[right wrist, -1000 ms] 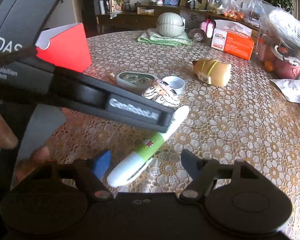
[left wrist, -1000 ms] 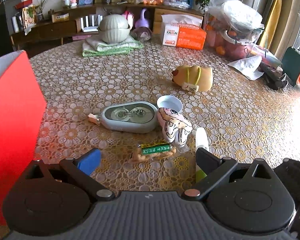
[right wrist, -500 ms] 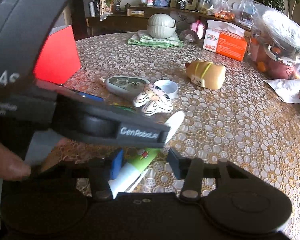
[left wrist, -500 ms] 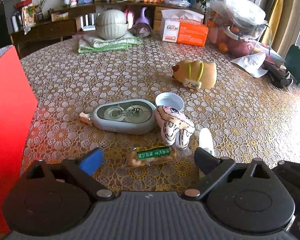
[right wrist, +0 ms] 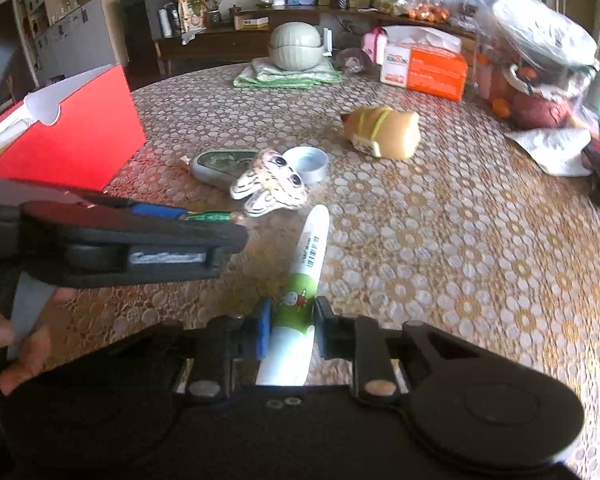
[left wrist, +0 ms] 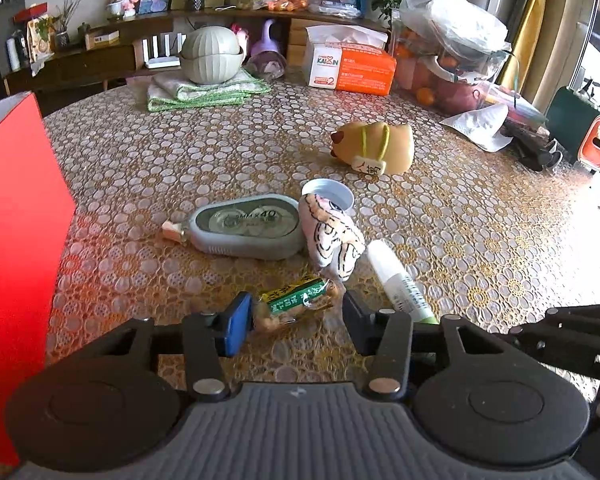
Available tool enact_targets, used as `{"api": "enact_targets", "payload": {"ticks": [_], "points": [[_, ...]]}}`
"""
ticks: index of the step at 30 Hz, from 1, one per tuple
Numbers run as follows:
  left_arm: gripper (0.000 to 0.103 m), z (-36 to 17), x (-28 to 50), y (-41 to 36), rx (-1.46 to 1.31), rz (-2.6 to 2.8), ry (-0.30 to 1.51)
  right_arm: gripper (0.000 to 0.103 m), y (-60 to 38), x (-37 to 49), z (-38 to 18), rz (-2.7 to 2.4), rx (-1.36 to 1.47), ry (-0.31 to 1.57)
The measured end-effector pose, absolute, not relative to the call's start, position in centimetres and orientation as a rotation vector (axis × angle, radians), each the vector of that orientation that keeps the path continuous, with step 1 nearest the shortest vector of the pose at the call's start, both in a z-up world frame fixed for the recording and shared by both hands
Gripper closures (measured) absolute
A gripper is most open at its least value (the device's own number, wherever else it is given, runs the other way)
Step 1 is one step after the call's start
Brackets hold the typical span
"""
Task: Organize objects
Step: 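Close left tool on the snack packet while right tool grasps the white-green tube, then carry the snack packet and tube with both tools over the red box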
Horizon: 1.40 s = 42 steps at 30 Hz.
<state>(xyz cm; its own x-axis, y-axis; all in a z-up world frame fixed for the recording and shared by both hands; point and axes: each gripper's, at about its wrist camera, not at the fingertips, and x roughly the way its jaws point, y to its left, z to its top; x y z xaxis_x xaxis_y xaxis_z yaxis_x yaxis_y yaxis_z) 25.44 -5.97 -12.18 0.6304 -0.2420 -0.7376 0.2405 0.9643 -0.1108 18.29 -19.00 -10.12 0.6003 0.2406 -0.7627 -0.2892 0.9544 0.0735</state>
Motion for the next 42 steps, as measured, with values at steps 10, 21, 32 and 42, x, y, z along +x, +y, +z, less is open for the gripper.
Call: {"api": "enact_targets", "payload": {"ticks": [10,21,32,42], "points": [[0.057,-11.2,21.3,-4.3,-0.056,-0.310,0.841,0.082,-20.6,15.1,-7.6,0.334,-0.014,0.868],[0.057,-8.3,16.8,-2.1,-0.094,-0.344,0.806,0.088,-19.8,11.7,-4.9,0.350,-0.089,0.801],[0.057,-7.3,13.6,0.3,-0.120,-0.335,0.782,0.088,-19.5,12.1,-4.4,0.352,-0.083,0.811],[0.057,-4.0,12.3,3.7,-0.140,-0.294,0.736,0.088,-16.1,12.8,2.2,0.489,-0.038,0.705]]}}
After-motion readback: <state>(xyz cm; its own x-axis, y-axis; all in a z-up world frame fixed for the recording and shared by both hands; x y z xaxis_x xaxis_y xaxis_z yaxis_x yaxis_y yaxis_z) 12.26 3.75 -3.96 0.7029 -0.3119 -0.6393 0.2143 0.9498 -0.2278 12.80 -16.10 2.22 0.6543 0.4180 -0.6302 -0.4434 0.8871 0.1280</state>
